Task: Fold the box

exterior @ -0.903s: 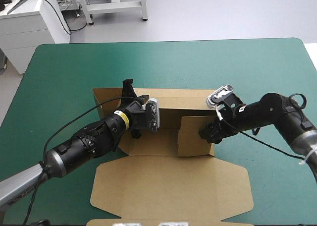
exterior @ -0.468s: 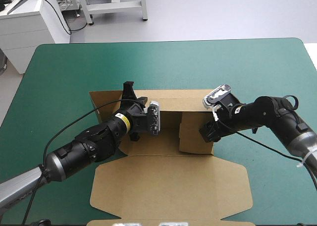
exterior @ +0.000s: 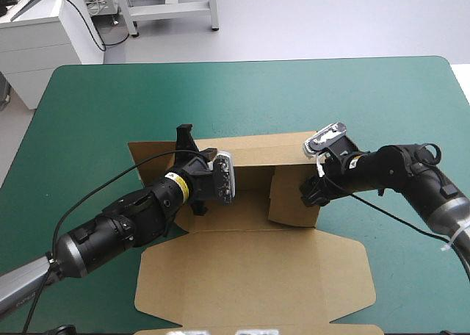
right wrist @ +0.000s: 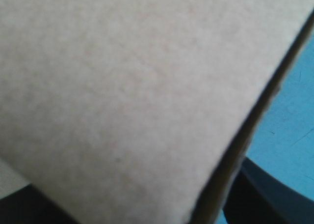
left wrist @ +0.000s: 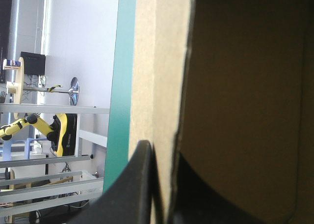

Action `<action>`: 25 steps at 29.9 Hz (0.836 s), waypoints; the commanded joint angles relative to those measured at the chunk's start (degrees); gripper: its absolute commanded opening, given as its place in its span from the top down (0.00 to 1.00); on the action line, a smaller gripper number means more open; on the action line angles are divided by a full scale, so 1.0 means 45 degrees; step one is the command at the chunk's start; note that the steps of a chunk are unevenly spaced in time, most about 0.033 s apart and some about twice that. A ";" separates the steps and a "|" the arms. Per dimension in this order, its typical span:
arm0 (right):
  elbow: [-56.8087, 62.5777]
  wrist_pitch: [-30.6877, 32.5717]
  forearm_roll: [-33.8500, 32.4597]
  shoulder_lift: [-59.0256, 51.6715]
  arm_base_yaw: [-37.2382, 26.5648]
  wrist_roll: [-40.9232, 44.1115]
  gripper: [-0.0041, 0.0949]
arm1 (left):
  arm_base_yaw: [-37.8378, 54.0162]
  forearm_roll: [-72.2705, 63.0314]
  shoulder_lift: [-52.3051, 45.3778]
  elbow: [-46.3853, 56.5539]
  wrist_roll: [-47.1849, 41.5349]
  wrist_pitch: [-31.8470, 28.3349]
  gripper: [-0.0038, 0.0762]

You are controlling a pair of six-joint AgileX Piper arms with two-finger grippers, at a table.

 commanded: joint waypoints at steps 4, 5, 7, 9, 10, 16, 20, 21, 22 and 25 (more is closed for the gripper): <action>-0.0437 -0.1656 -0.0041 -0.0397 -0.0074 0.0606 0.54 | -0.0108 -0.1538 -0.0186 0.0083 -0.0125 0.0559 0.96; -0.0437 -0.1656 -0.0043 -0.0397 -0.0074 0.0606 0.58 | -0.0108 -0.1538 -0.0186 0.0083 -0.0125 0.0506 0.96; -0.0437 -0.1567 -0.0043 -0.0397 -0.0074 0.0520 0.70 | -0.0108 -0.1538 -0.0186 0.0083 -0.0125 0.0500 0.96; -0.0437 -0.1409 -0.0043 -0.0397 -0.0074 0.0368 0.80 | -0.0108 -0.1538 -0.0186 0.0083 -0.0125 0.0500 0.96; -0.0437 -0.1303 -0.0043 -0.0397 -0.0074 0.0368 0.85 | -0.0108 -0.1538 -0.0186 0.0083 -0.0125 0.0522 0.96; -0.0437 -0.1133 0.0209 -0.0397 -0.0074 0.0368 0.98 | -0.0108 -0.1733 -0.0186 0.0083 -0.0125 0.0446 0.96; -0.0437 -0.1157 0.0378 -0.0397 -0.0074 0.0391 0.98 | -0.0108 -0.1841 -0.0186 0.0083 -0.0125 0.0438 0.96; -0.0437 -0.1157 0.0378 -0.0397 -0.0074 0.0424 0.98 | -0.0108 -0.1902 -0.0186 0.0083 -0.0125 0.0438 0.96; -0.0437 -0.1157 0.0378 -0.0397 -0.0074 0.0425 0.98 | -0.0108 -0.1965 -0.0186 0.0083 -0.0125 0.0438 0.96; -0.0437 -0.1295 0.0378 -0.0397 -0.0074 0.0578 0.98 | -0.0122 -0.2132 -0.0186 0.0083 -0.0125 0.0280 0.96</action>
